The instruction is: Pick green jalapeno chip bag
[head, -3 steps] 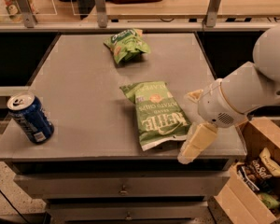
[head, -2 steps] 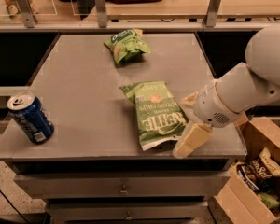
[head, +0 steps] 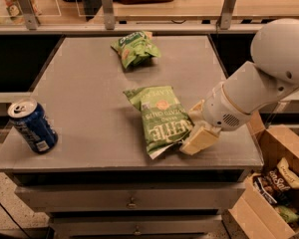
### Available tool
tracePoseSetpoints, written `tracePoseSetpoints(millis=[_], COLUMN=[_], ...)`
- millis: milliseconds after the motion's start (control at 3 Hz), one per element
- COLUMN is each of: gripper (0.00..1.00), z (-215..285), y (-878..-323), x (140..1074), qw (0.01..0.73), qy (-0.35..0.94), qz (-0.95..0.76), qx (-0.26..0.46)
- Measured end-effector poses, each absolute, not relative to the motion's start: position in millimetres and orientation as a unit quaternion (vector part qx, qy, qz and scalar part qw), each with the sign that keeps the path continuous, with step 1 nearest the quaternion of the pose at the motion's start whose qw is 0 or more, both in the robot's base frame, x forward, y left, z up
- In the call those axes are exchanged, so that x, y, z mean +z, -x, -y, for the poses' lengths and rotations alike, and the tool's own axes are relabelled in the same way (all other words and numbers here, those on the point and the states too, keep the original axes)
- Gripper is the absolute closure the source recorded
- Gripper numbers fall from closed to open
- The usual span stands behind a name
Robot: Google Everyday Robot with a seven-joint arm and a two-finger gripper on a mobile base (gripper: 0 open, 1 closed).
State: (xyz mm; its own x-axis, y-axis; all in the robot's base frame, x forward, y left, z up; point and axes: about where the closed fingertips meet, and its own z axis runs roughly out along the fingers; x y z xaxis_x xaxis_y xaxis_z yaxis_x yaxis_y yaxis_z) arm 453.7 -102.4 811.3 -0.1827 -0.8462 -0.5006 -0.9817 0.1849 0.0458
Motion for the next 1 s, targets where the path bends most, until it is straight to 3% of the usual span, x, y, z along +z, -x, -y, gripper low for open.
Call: tracePoseSetpoints(millis=[333, 667, 1000], gripper=[0.87, 1.0, 1.0], z=[102, 102, 97], y=[-454, -454, -453], x=[816, 816, 837], qw=[0.185, 0.185, 0.184], qy=[0.612, 0.612, 0.622], qz=[-0.747, -0.747, -0.737], qx=[0.183, 0.183, 0.192])
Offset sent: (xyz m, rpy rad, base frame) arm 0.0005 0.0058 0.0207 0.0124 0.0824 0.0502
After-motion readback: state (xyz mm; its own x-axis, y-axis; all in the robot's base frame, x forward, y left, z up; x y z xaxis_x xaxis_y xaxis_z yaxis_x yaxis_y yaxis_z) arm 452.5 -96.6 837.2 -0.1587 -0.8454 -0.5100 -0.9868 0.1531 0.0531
